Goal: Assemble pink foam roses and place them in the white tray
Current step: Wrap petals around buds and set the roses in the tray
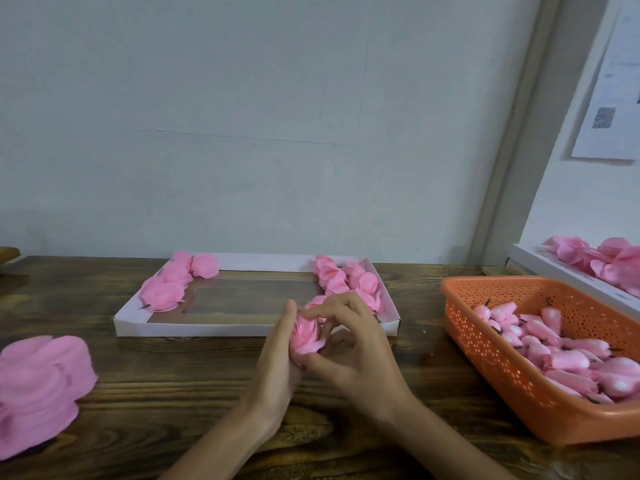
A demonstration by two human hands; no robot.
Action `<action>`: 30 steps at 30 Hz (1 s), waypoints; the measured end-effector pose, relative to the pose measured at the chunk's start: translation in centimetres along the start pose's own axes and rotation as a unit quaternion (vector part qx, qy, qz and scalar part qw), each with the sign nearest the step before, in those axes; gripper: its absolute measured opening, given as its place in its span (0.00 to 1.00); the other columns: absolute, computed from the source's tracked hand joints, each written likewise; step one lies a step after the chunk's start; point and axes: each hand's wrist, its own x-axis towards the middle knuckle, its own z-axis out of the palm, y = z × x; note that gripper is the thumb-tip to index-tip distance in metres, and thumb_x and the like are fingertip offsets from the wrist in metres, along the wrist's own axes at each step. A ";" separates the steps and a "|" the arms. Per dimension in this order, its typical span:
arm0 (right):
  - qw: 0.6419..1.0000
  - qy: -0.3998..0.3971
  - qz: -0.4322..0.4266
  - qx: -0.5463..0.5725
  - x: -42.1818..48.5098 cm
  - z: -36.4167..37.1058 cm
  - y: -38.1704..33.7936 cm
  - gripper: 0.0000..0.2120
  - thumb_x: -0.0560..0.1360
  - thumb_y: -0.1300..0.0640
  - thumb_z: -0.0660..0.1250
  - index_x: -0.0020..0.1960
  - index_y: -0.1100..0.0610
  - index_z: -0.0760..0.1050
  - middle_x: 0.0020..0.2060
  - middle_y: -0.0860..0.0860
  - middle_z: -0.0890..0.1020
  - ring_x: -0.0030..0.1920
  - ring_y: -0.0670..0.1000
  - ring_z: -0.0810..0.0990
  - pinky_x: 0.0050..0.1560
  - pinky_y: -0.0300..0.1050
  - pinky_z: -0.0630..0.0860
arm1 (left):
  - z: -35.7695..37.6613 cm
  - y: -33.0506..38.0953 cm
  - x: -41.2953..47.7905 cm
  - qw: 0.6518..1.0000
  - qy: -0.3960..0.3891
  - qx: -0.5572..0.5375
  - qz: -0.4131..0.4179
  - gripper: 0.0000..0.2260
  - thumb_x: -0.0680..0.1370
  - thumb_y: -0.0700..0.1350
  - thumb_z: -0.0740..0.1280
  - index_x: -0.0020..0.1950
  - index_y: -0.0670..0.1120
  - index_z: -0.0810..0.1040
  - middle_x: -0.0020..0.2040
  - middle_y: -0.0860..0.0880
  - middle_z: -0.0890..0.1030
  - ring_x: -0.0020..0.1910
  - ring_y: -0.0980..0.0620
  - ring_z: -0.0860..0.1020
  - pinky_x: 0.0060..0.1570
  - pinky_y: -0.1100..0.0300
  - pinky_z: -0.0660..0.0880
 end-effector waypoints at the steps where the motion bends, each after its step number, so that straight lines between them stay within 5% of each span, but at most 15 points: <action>1: 1.000 -0.005 0.000 0.012 0.2 -0.2 -0.1 0.19 0.70 0.63 0.81 0.58 0.53 0.83 0.54 0.50 0.78 0.49 0.53 0.79 0.47 0.55 0.82 | -0.2 0.1 0.1 1.000 -0.029 0.005 0.002 0.27 0.78 0.66 0.65 0.65 0.47 0.84 0.64 0.40 0.83 0.65 0.43 0.81 0.62 0.45 0.77; 5: 0.998 -0.041 0.010 0.049 0.6 -1.5 0.2 0.17 0.69 0.63 0.82 0.54 0.56 0.82 0.55 0.48 0.81 0.46 0.52 0.80 0.38 0.57 0.81 | -1.4 0.5 0.9 0.991 -0.128 0.005 -0.026 0.28 0.69 0.47 0.70 0.69 0.41 0.77 0.58 0.34 0.76 0.51 0.38 0.69 0.39 0.49 0.67; 9: 0.994 -0.083 0.056 0.049 1.1 -2.6 0.4 0.20 0.66 0.61 0.85 0.53 0.54 0.81 0.52 0.45 0.82 0.42 0.47 0.77 0.38 0.51 0.78 | -2.7 0.5 0.8 0.960 -0.225 0.153 -0.059 0.32 0.68 0.36 0.71 0.73 0.44 0.71 0.55 0.32 0.75 0.46 0.46 0.75 0.44 0.54 0.73; 12: 0.993 -0.106 0.045 0.014 1.4 -3.2 0.7 0.22 0.65 0.57 0.86 0.56 0.50 0.83 0.53 0.44 0.81 0.48 0.47 0.78 0.45 0.43 0.76 | -2.5 0.0 0.7 0.952 -0.177 0.247 -0.037 0.32 0.69 0.40 0.80 0.70 0.51 0.74 0.57 0.49 0.85 0.58 0.53 0.83 0.56 0.57 0.79; 15: 0.993 -0.116 0.015 -0.005 1.5 -3.5 0.8 0.19 0.67 0.54 0.85 0.56 0.48 0.86 0.54 0.47 0.79 0.56 0.51 0.77 0.51 0.44 0.77 | -1.2 0.0 0.2 0.959 -0.116 0.257 -0.025 0.34 0.64 0.51 0.84 0.67 0.55 0.74 0.55 0.60 0.85 0.57 0.57 0.84 0.53 0.61 0.81; 19: 0.994 -0.112 -0.011 0.002 1.3 -3.3 1.0 0.14 0.69 0.55 0.83 0.53 0.51 0.88 0.57 0.49 0.79 0.58 0.52 0.78 0.55 0.47 0.78 | -0.2 0.2 -0.1 0.963 -0.091 0.251 0.020 0.27 0.65 0.52 0.81 0.62 0.53 0.79 0.47 0.54 0.85 0.46 0.56 0.85 0.40 0.62 0.80; 22: 0.994 -0.109 -0.032 -0.007 1.1 -3.0 1.0 0.13 0.73 0.55 0.80 0.57 0.51 0.87 0.58 0.48 0.79 0.59 0.51 0.79 0.56 0.49 0.80 | 0.3 0.2 -0.4 0.970 -0.061 0.231 0.049 0.09 0.72 0.41 0.79 0.45 0.54 0.84 0.32 0.56 0.81 0.30 0.60 0.79 0.30 0.68 0.73; 25: 0.993 -0.060 -0.082 -0.053 1.0 -2.6 0.8 0.15 0.76 0.56 0.78 0.62 0.51 0.84 0.57 0.47 0.82 0.59 0.49 0.80 0.54 0.43 0.81 | 0.2 -0.1 -0.3 0.972 -0.030 0.225 0.060 0.17 0.76 0.35 0.74 0.37 0.57 0.84 0.27 0.57 0.78 0.26 0.62 0.76 0.27 0.71 0.70; 28: 0.978 -0.015 -0.171 -0.115 0.8 -2.2 0.9 0.07 0.78 0.59 0.76 0.56 0.56 0.87 0.55 0.46 0.86 0.58 0.46 0.83 0.55 0.50 0.81 | 0.3 0.1 -0.3 0.981 0.003 0.181 0.071 0.13 0.76 0.33 0.73 0.41 0.51 0.84 0.25 0.55 0.77 0.24 0.61 0.73 0.24 0.68 0.68; 30: 0.964 -0.005 -0.214 -0.156 0.7 -1.9 0.9 0.06 0.79 0.60 0.75 0.56 0.56 0.87 0.56 0.45 0.87 0.59 0.46 0.84 0.58 0.51 0.80 | 0.3 0.1 -0.3 0.981 -0.005 0.173 0.084 0.19 0.77 0.31 0.71 0.40 0.56 0.85 0.27 0.56 0.79 0.26 0.62 0.76 0.26 0.71 0.70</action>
